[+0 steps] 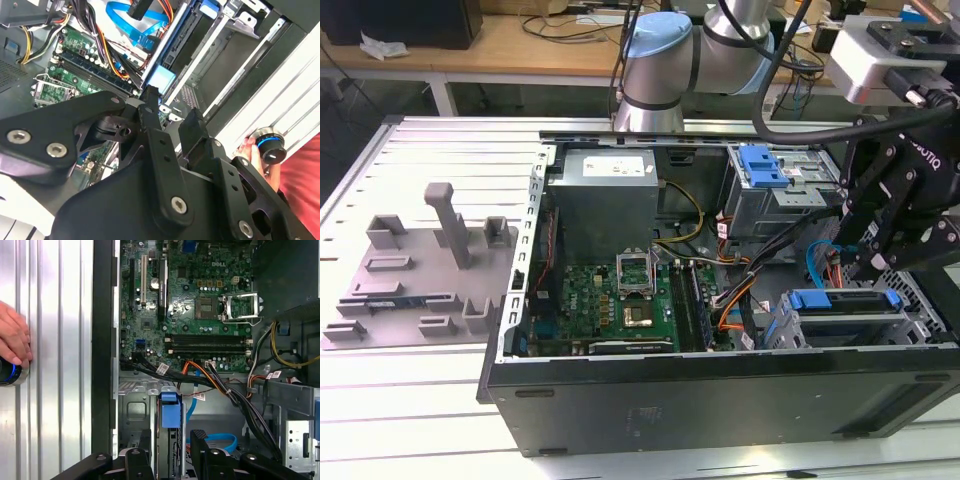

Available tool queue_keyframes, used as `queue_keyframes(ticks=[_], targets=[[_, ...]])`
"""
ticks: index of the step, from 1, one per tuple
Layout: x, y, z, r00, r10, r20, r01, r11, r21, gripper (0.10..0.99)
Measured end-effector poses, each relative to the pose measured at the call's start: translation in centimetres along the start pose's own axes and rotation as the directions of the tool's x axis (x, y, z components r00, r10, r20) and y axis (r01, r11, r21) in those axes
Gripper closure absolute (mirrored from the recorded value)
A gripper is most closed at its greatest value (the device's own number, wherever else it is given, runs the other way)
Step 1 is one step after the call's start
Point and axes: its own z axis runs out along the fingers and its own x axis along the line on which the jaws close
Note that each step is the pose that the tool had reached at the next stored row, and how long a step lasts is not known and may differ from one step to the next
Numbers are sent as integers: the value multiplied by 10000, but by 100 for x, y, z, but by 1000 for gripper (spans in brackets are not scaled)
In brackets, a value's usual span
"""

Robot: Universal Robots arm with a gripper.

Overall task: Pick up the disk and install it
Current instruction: 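Insert the disk into the insertion slot, then insert the first disk wire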

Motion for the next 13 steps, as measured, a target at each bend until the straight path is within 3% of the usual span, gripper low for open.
queue_keyframes(ticks=[13], targets=[[-4, 0, 3, 10000, 1, -29, -1, 10000, -1, 643]])
